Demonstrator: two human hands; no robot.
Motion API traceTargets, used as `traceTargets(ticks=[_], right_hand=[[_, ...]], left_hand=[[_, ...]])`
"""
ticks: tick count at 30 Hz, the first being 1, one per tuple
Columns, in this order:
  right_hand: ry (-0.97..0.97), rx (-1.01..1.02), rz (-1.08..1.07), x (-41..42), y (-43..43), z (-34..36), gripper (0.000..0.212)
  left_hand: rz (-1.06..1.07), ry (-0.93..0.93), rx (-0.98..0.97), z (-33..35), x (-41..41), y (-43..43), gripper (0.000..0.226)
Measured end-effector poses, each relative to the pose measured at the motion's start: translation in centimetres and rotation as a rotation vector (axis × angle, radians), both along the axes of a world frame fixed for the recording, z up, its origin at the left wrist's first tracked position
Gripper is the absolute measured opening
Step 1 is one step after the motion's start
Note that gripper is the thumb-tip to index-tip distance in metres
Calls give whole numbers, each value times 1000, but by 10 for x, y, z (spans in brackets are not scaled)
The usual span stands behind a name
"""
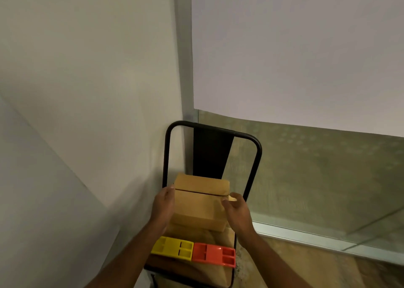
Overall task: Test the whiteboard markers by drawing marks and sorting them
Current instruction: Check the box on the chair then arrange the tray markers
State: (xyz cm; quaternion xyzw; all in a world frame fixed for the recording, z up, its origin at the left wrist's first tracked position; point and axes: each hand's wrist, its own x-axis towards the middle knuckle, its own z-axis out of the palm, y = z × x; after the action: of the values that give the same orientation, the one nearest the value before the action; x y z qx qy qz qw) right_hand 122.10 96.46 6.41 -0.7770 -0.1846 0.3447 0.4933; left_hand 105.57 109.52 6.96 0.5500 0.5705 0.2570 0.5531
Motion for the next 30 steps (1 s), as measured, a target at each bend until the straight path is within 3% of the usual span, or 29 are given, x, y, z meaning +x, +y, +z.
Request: traceTargets(ticks=[4,8,13,17,19,21,24,27,30], right_hand=[[-13,-8,-97,5,6,-13,40],[44,-17,-75,17,11,-25,32],[89,108,-153,27,2,-21,21],[67,83,159,35,-5,-13,19],[-140,9,383,31,-3,-13,13],[-319,-31,567,25,1,-16,13],[-635,-74,763,14,12,-28,30],[-815,-113,822,5,19,-45,38],[-958,-148,830,-4,27,-56,39]], left_hand=[[86,14,29,-4,2,11,33],[103,-16,-62,-16,2,16,33],[292,-13,21,-16,-2,17,37],[228,-65,-60,-12,-13,20,30],[56,78,5,-17,-14,19,22],[-190,346,208,-26,-10,15,18],[-414,694,403,-44,5,8,55],[-568,993,426,-57,23,5,92],[-539,980,469,-74,33,5,100]])
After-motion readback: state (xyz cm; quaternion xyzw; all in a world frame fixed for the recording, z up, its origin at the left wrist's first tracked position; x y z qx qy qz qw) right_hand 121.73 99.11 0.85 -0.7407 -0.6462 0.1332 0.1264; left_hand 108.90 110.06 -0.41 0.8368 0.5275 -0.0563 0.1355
